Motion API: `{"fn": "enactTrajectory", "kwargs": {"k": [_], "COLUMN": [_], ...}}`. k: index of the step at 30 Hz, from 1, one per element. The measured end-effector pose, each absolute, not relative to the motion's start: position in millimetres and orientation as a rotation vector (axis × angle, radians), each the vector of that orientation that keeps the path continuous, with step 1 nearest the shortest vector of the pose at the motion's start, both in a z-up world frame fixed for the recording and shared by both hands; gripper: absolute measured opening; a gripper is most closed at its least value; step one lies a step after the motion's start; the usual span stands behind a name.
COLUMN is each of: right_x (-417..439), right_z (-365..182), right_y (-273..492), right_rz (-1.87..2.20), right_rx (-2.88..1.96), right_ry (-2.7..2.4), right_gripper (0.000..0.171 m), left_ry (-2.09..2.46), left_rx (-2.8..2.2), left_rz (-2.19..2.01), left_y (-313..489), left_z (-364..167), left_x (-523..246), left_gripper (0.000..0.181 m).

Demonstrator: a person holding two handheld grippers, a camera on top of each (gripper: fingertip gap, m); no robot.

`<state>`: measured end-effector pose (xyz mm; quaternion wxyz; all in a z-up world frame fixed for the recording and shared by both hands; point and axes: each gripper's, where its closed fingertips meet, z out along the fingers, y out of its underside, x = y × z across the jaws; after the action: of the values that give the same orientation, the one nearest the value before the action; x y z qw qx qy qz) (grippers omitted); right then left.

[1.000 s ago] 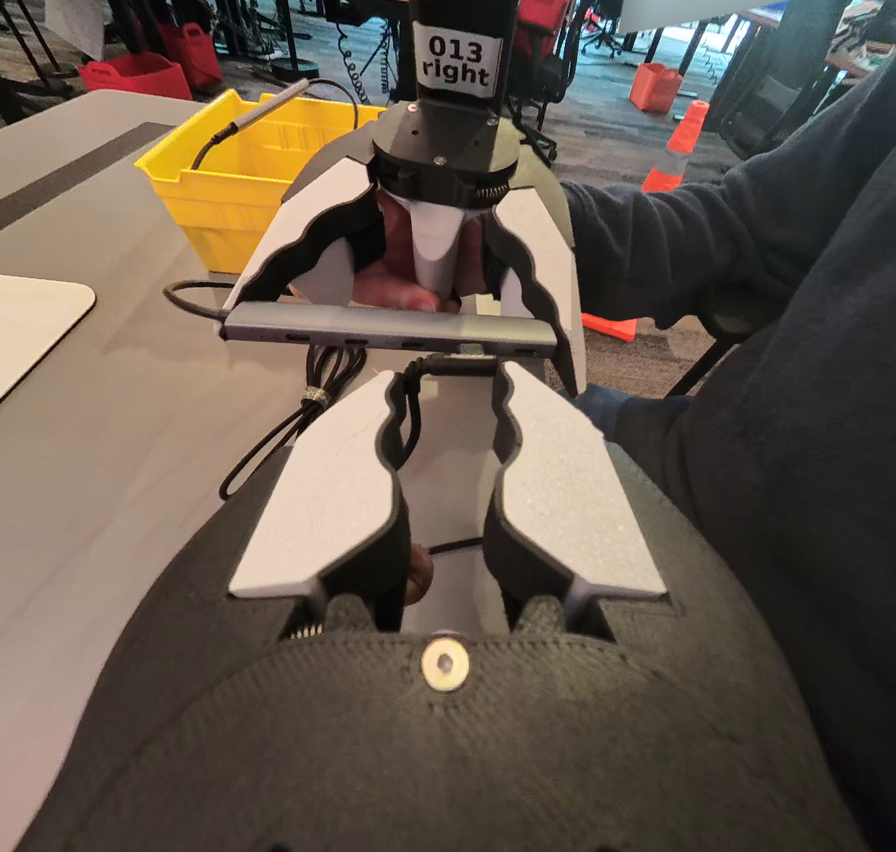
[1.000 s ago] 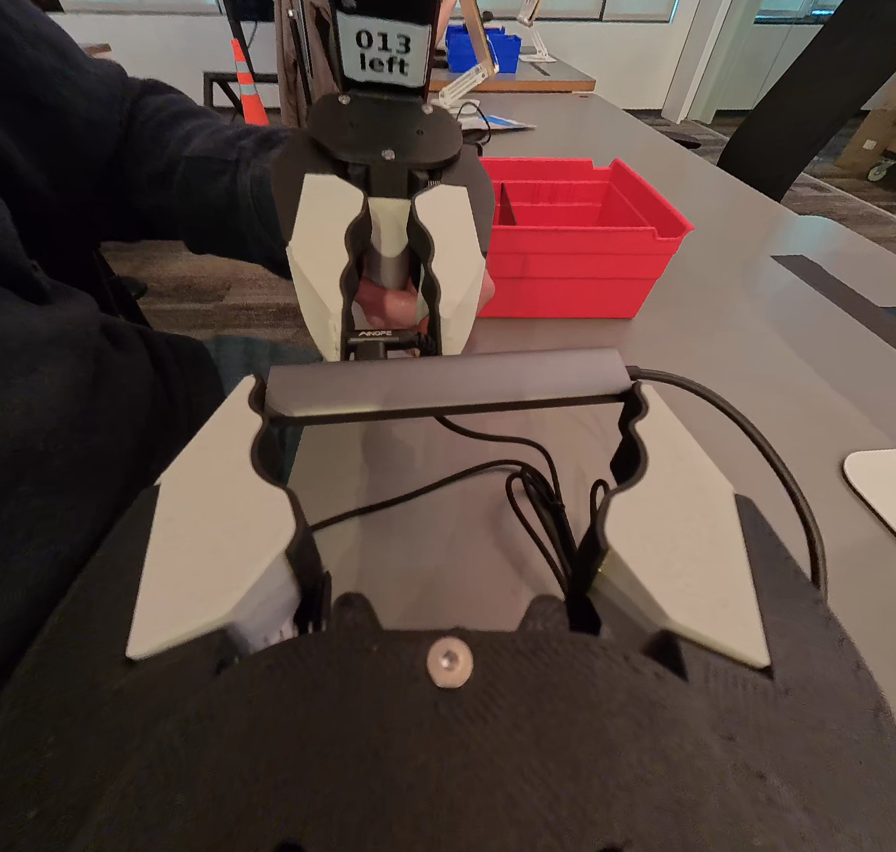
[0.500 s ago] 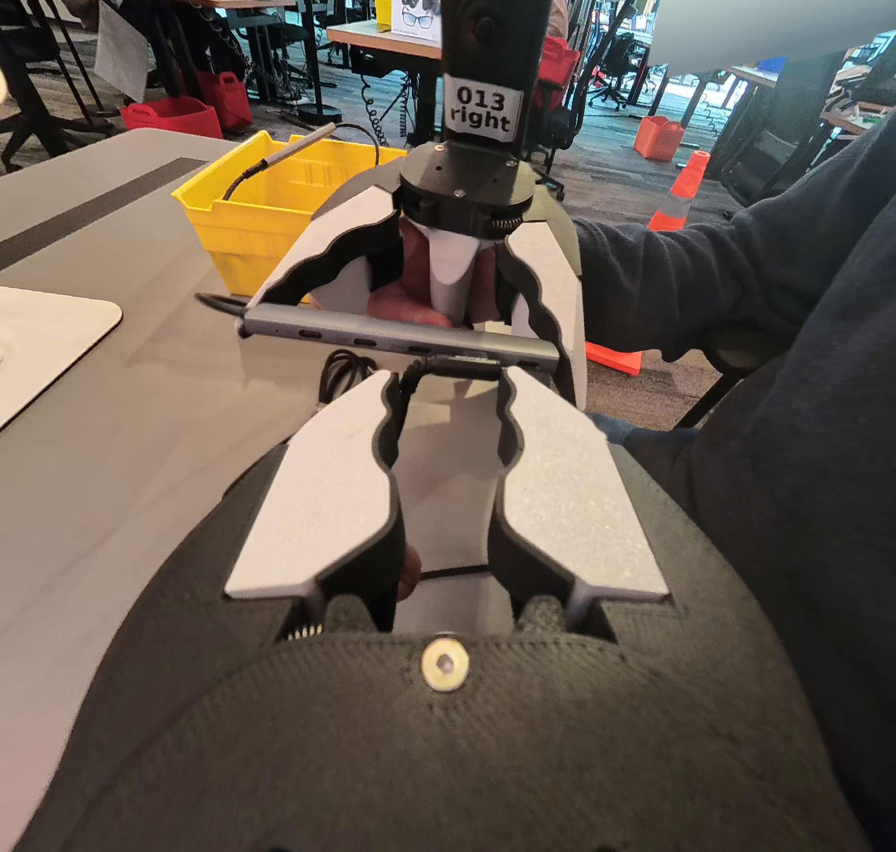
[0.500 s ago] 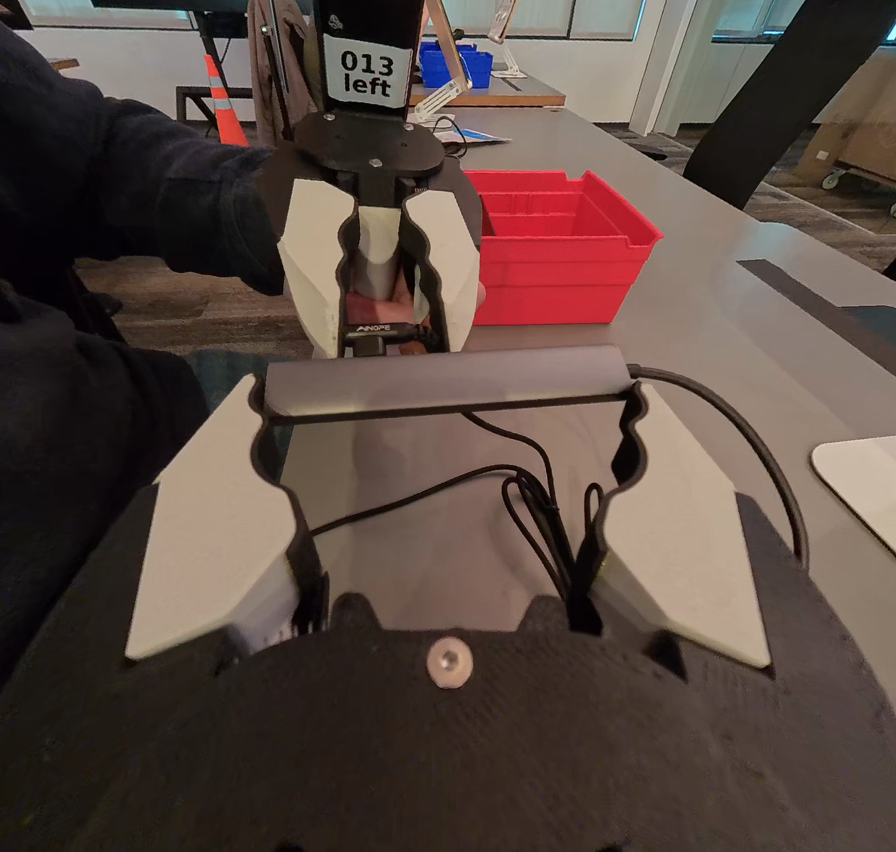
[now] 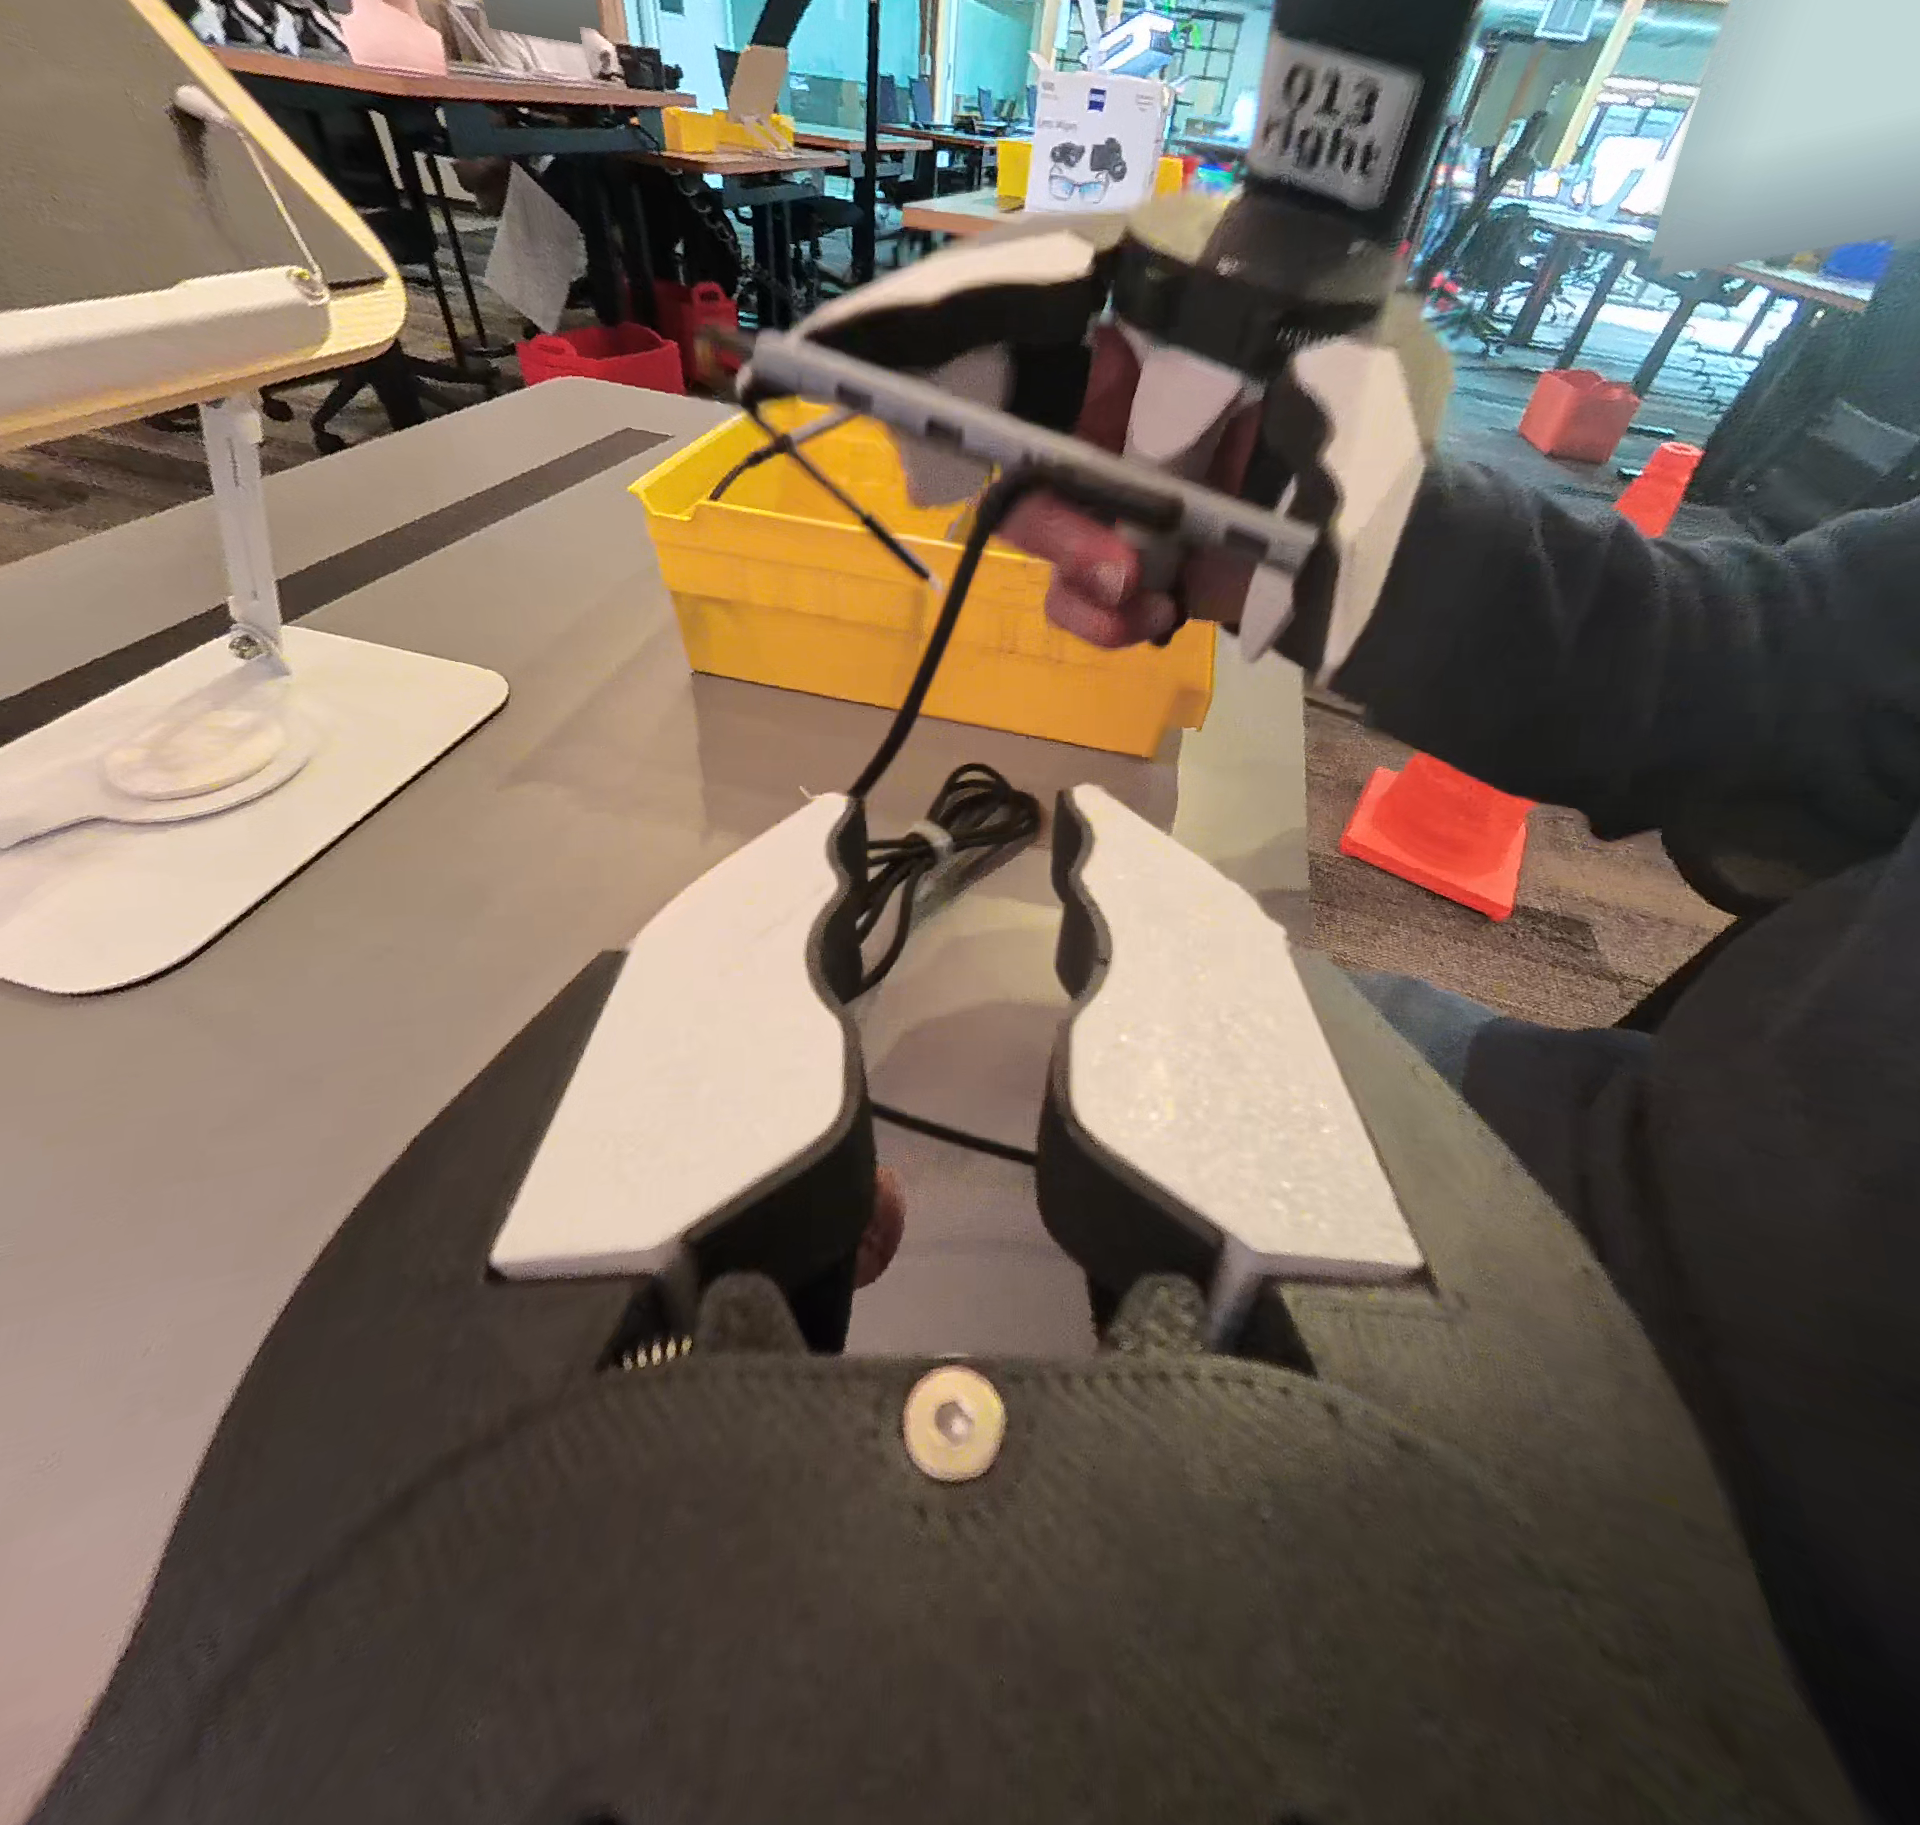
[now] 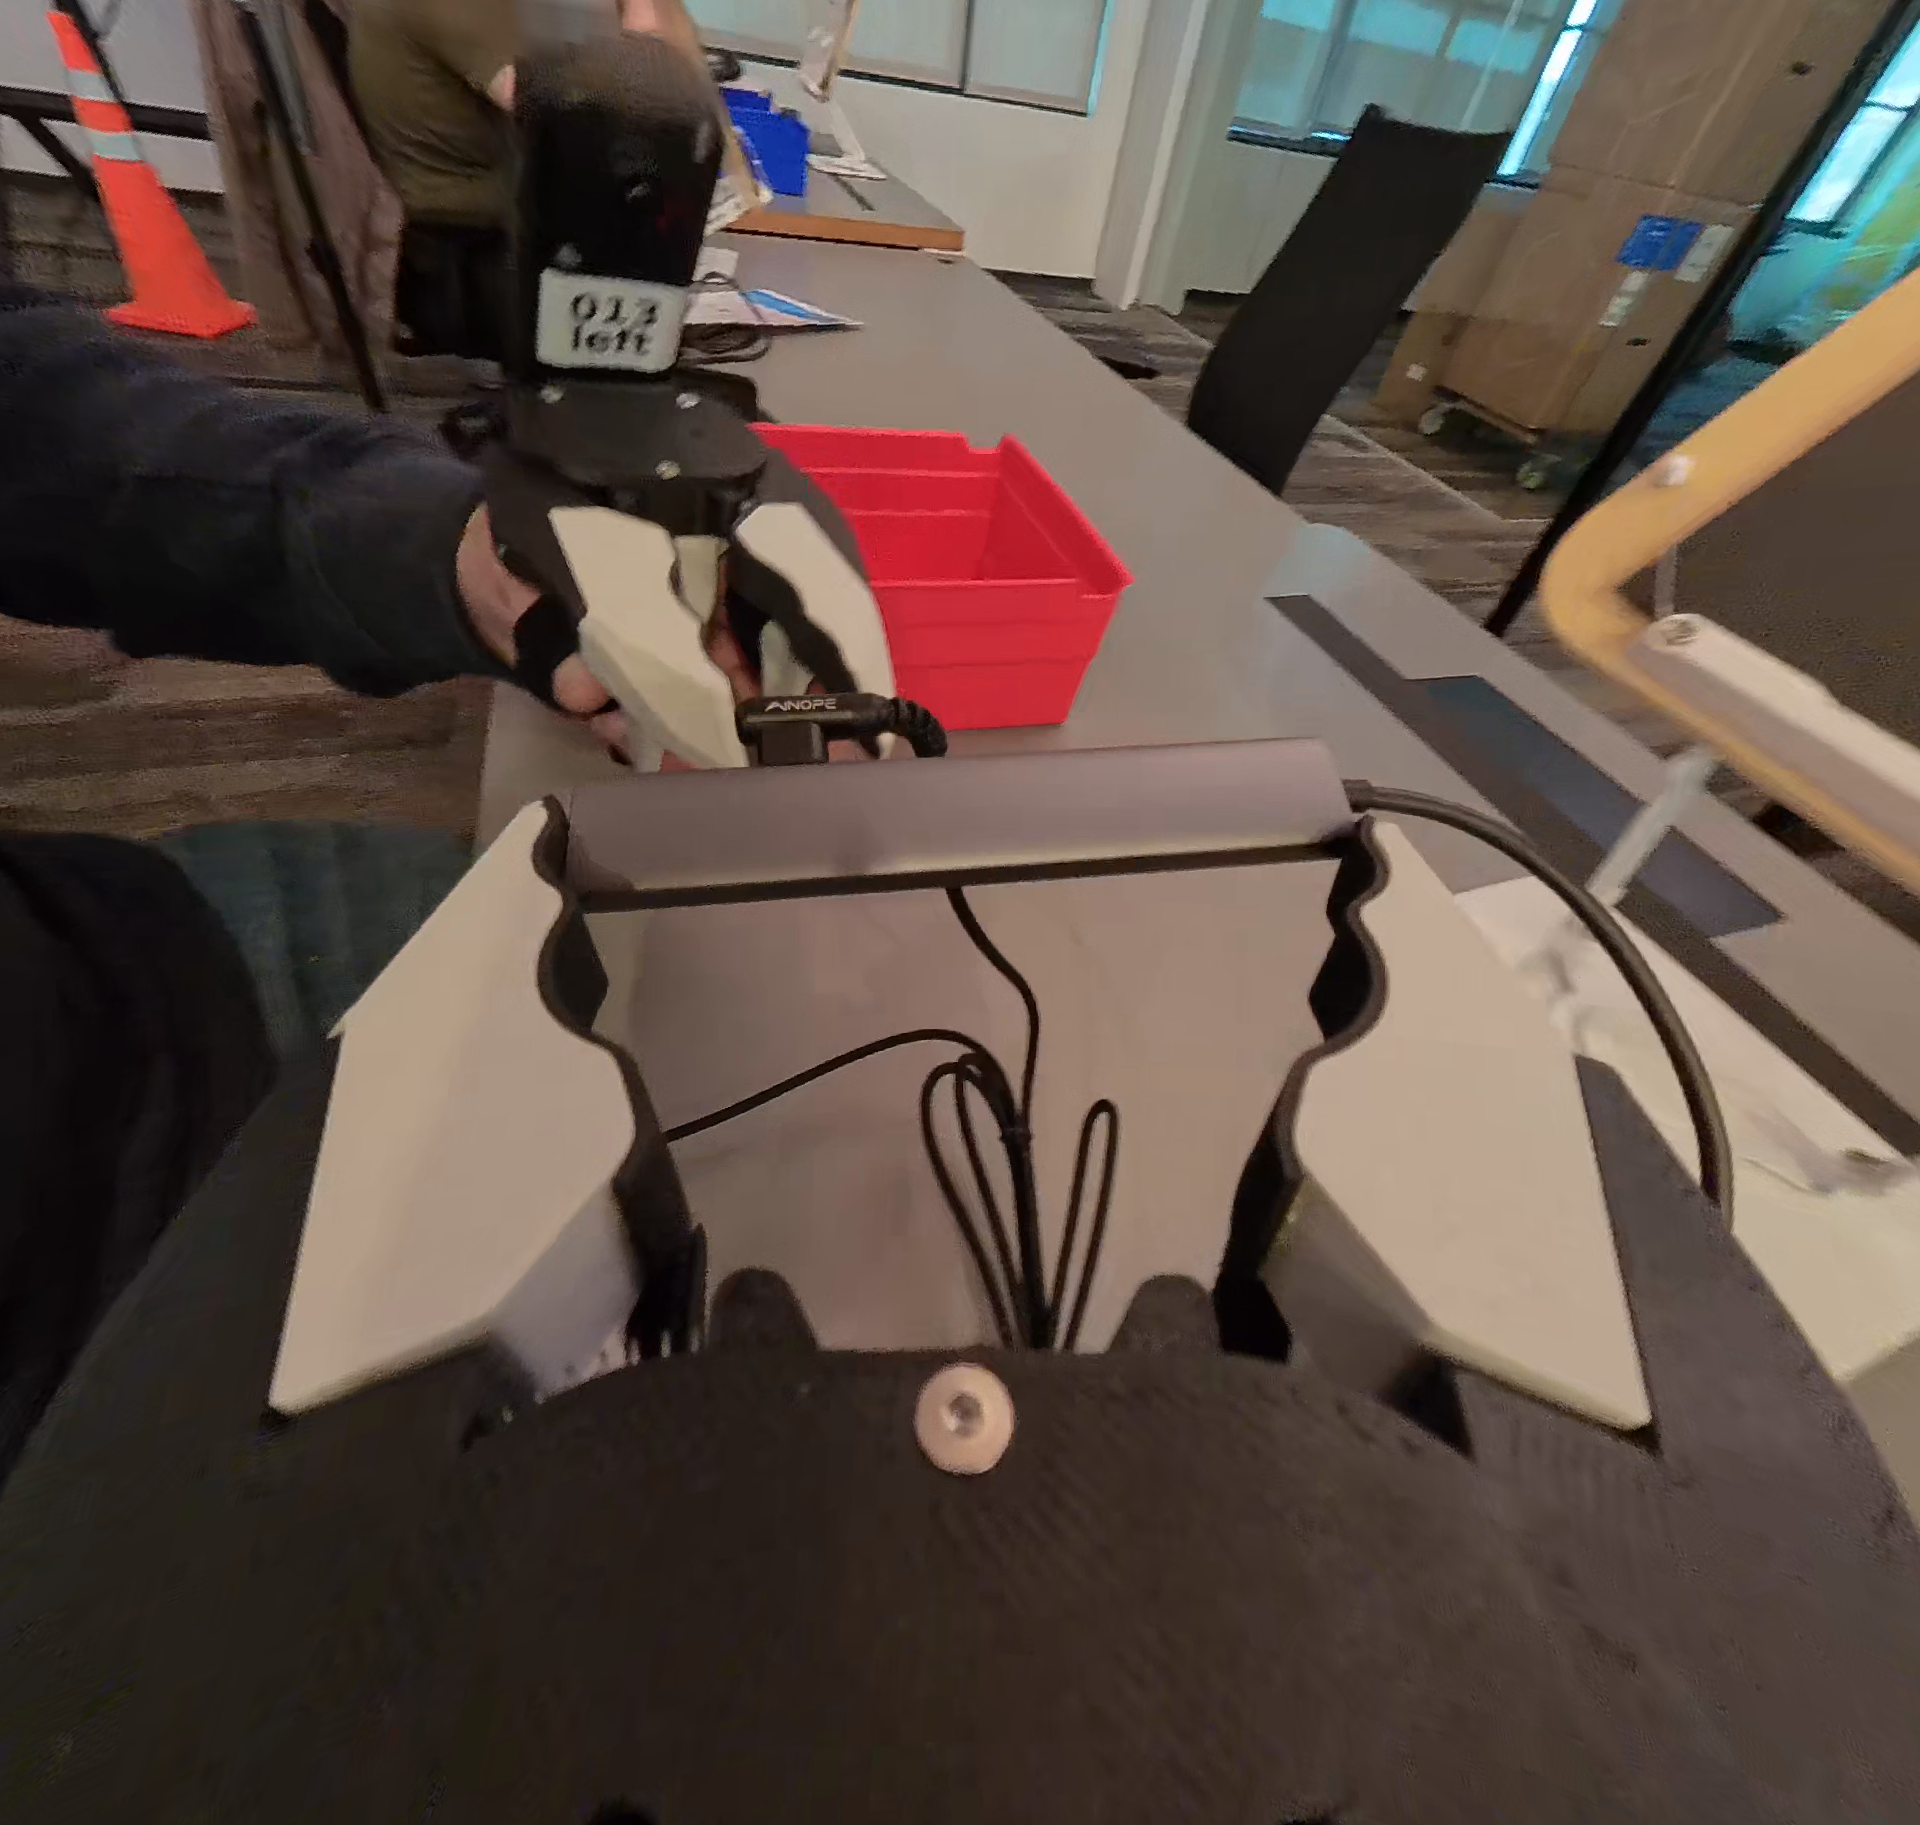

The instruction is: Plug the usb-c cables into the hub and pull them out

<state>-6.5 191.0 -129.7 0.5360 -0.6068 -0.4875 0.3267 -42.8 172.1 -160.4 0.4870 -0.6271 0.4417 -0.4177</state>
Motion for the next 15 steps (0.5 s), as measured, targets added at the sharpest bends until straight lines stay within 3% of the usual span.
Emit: {"fn": "enactTrajectory", "kwargs": {"k": [15], "right_x": [90], "right_z": [41], "right_y": [259], "right_rz": [0.395], "right_rx": [-1.385], "right_ry": [-0.937], "right_gripper": [0.138], "left_ry": [1.048], "left_rx": [-1.598], "left_rz": [-0.913], "left_y": [184], "left_z": [-185], "left_x": [-50], "left_gripper": [0.028]}}
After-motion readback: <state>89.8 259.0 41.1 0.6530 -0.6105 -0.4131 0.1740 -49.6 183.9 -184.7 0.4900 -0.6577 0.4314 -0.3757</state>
